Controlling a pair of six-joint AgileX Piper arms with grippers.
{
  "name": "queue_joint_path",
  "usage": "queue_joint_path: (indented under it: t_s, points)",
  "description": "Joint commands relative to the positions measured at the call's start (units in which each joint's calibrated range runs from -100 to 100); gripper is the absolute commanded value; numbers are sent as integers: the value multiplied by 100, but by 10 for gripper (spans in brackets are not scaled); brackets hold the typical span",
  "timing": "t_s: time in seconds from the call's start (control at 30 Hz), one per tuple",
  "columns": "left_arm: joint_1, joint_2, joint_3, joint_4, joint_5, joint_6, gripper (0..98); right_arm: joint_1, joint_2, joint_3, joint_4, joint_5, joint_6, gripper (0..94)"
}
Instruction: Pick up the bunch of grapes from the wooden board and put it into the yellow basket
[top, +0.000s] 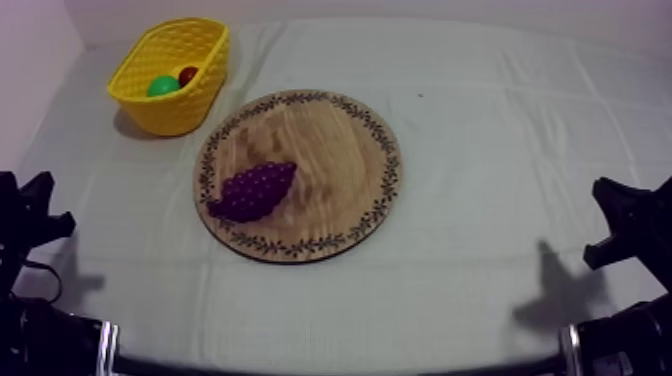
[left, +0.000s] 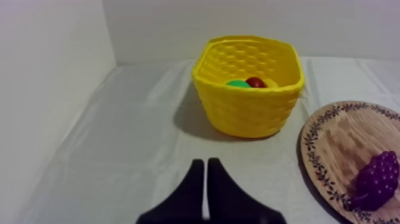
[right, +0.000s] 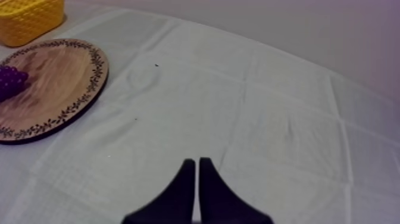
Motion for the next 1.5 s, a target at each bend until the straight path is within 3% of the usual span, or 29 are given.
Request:
queue_joint_path:
  t_s: [0.0, 0.53, 0.7, 0.83, 1.1, 1.27, 1.47]
  points:
    - [-106, 0, -11, -11, 186, 563, 0, -2, -1, -3, 1, -3, 1, 4]
    - [141, 0, -112, -79, 395, 503, 0, -2, -1, -3, 1, -3, 1, 4]
    - [217, 300, -379, -340, 430, 625, 0, -2, -1, -3, 1, -3, 1, 4]
    - [330, 945, -1120, -404, 550, 677, 0, -2, -1, -3, 1, -3, -1, 4]
    - [992, 2478, -3191, -461, 1431, 677, 0, -2, -1, -3, 1, -3, 1, 4]
    - [1546, 3483, -4318, -603, 2000, 772, 0, -2, -1, -3, 1, -3, 1, 4]
    - [2004, 4364, -5086, -698, 2230, 853, 0, -2, -1, -3, 1, -3, 1, 4]
